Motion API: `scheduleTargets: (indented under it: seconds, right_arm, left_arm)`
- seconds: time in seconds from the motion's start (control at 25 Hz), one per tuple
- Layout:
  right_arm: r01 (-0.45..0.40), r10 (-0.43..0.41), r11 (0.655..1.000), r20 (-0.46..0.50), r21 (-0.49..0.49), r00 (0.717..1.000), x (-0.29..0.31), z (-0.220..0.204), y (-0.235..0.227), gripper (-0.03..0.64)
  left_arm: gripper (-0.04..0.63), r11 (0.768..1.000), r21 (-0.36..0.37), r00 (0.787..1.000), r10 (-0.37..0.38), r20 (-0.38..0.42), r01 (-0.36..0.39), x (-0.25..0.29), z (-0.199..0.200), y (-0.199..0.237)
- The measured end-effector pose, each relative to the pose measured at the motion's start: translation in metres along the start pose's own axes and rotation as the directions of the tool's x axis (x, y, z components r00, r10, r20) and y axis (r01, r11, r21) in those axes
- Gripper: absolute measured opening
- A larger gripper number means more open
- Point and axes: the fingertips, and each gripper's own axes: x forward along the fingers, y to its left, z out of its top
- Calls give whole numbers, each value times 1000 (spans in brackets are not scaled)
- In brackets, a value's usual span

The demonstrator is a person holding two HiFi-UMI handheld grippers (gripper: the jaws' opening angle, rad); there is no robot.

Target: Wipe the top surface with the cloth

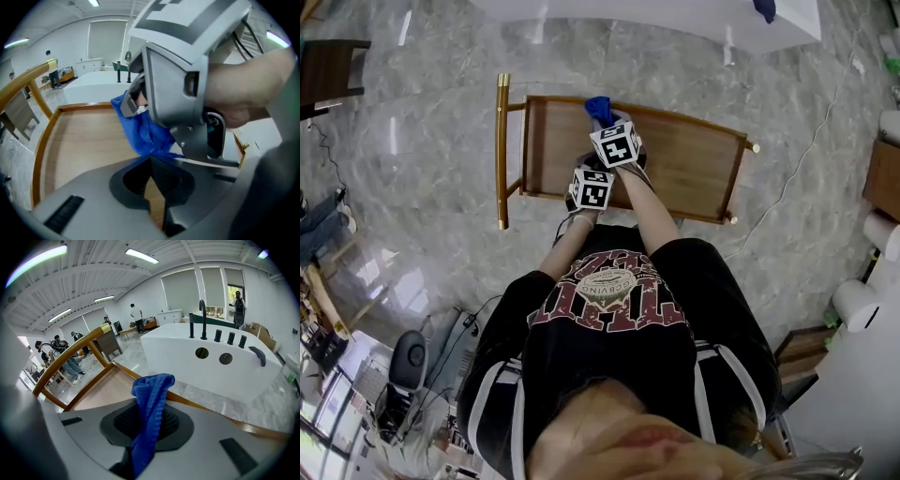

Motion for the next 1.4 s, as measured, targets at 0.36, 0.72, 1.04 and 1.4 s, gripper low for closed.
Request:
scheduleTargets:
  seconds: [0.36, 0.72, 1.04, 1.4]
  right_arm:
    - [11, -11, 1000, 15, 23, 1000, -19, -12, -25, 66]
    - [21, -22, 999, 18, 29, 1000, -30, -24, -41, 67]
    - [46, -48, 998, 25, 46, 999, -44, -35, -60, 67]
    - [82, -83, 994, 6, 76, 997, -65, -52, -90, 67]
  left_arm:
    - [48, 999, 34, 1000, -3, -12, 3, 7, -4, -17]
    - [48, 998, 29, 998, 60, -26, -59, 7, -6, -16]
    - [48, 996, 83, 998, 20, -51, -16, 12, -3, -50]
    - [48, 988, 145, 995, -41, -96, 54, 25, -3, -86]
